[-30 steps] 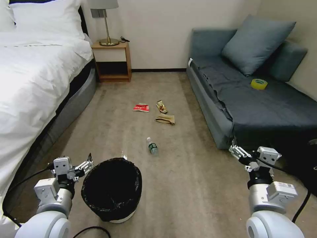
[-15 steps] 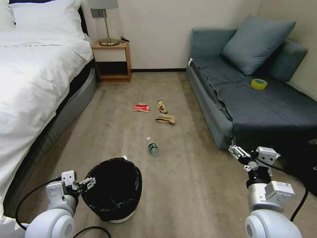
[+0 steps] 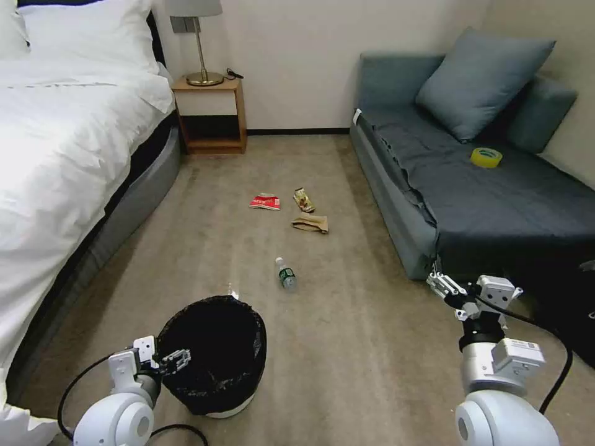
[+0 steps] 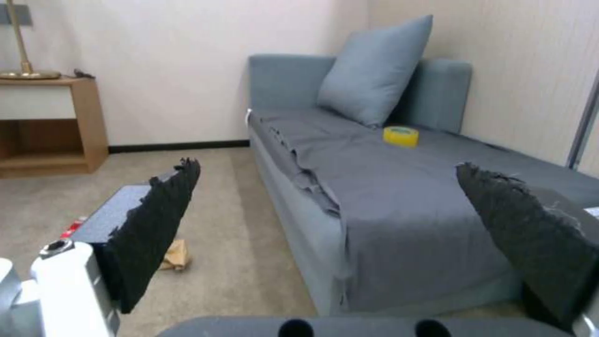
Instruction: Pick up the trash bin, then pick up the garbage on the floor and place it into the trash bin.
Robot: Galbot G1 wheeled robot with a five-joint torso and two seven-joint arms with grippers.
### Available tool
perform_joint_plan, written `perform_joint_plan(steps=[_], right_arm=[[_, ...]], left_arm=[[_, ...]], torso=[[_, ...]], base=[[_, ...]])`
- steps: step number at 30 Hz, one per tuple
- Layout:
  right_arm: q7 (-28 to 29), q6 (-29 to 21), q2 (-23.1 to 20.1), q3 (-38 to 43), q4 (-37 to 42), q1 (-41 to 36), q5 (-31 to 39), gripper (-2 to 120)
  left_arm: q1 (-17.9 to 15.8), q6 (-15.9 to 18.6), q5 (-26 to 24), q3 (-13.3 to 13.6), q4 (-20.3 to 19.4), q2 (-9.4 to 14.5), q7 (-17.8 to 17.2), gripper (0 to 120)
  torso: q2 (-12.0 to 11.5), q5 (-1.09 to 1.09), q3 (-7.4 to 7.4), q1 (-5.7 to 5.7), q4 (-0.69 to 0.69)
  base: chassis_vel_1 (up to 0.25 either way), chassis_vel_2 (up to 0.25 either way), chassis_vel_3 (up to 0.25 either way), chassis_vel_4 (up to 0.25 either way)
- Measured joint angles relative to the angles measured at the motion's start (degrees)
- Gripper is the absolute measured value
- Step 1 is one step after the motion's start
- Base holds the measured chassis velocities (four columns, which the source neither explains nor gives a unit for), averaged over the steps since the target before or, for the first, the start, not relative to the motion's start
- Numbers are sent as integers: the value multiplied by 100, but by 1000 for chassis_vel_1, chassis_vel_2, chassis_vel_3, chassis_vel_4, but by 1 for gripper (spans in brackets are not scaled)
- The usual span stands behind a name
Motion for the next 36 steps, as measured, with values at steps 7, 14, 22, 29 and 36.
perform_joint_plan(steps=[7, 14, 22, 29, 36], right_arm=[[8, 44, -5, 6, -60, 44, -4, 100], [19, 81, -22, 14, -110, 99, -4, 100], [22, 110, -39, 34, -121, 122, -2, 100], [52, 133, -57, 35, -117, 101, 41, 100], [160, 407, -195, -36, -90, 78, 626, 100]], left_arm=[[-25, -41, -97, 5, 127, -12, -27, 73], [-20, -44, -197, 6, 141, -25, -29, 46], [-8, -41, -331, 3, 90, -22, -37, 18], [-20, -12, -509, -58, 29, -64, -35, 5], [-75, 41, -779, -380, -262, -158, -189, 3]], torso=[[1, 4, 0, 0, 0], [1, 1, -1, 0, 0], [1, 0, 0, 0, 1], [0, -3, 0, 0, 1], [-1, -6, 2, 0, -2]], base=[[0, 0, 0, 0], [0, 0, 0, 0], [0, 0, 0, 0], [0, 0, 0, 0], [0, 0, 0, 0]])
